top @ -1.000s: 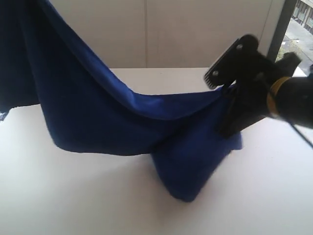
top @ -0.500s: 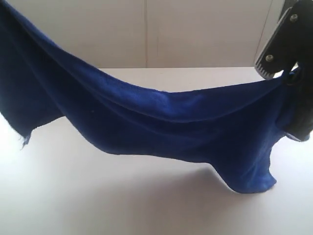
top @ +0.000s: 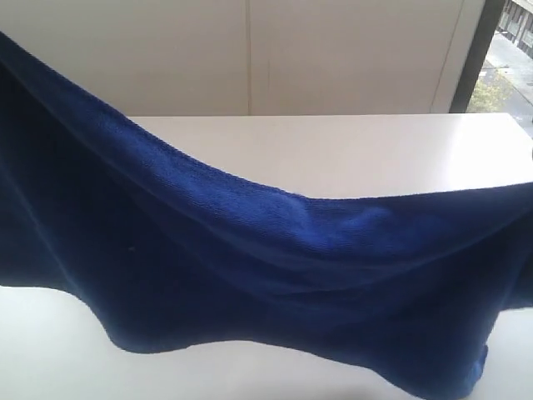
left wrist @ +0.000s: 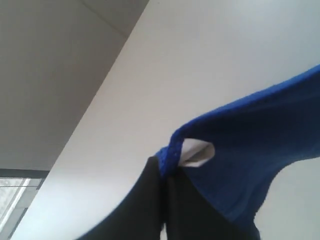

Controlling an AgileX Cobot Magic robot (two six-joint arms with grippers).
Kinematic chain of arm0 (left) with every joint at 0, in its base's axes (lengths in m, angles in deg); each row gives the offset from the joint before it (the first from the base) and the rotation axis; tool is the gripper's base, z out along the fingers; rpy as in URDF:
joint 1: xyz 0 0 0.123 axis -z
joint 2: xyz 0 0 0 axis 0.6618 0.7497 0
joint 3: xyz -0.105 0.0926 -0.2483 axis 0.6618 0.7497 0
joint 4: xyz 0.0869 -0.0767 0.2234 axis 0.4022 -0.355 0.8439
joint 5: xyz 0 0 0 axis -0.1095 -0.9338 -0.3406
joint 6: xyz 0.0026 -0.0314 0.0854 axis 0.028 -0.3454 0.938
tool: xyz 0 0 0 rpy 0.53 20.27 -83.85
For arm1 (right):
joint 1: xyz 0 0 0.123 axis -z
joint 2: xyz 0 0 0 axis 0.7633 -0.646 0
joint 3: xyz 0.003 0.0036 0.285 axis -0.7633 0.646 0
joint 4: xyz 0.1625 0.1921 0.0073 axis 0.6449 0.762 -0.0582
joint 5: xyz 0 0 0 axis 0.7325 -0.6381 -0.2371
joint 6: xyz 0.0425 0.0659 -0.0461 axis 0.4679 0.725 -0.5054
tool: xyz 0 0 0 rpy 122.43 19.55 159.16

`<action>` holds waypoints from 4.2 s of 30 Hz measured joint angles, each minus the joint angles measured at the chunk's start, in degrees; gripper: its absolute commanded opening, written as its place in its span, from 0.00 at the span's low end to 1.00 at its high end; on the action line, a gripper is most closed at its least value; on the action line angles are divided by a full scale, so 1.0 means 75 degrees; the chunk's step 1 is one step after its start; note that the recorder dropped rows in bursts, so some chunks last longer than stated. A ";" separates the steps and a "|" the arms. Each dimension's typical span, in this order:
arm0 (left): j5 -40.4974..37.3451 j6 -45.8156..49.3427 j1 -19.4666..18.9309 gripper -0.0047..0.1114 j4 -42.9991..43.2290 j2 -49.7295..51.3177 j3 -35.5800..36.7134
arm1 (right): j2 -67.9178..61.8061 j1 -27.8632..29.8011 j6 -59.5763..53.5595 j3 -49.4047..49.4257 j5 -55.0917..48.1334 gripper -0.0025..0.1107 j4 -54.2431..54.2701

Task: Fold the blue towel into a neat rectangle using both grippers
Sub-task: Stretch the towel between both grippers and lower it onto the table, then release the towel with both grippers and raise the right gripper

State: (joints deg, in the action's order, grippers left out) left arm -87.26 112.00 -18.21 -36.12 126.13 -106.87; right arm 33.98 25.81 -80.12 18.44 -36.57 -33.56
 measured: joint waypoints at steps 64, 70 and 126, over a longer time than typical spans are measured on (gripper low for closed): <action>1.1115 -0.2650 -0.2276 0.04 0.3394 0.5896 0.5305 | -0.9189 0.1286 0.9974 -0.1634 0.4315 0.02 -1.0444; 1.1708 -0.0967 -0.2289 0.04 0.1870 0.6408 0.4749 | -0.9647 0.1414 1.0024 -0.2198 0.4296 0.03 -1.0560; 0.5743 -0.1410 -0.0787 0.04 -0.2084 0.5646 0.4798 | -0.9226 0.1737 1.0772 -0.3345 0.4494 0.69 -0.8596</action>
State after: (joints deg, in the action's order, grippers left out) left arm -44.19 101.42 -24.11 -51.74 168.47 -70.89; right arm -35.21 38.84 0.67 -6.65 -2.86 -98.03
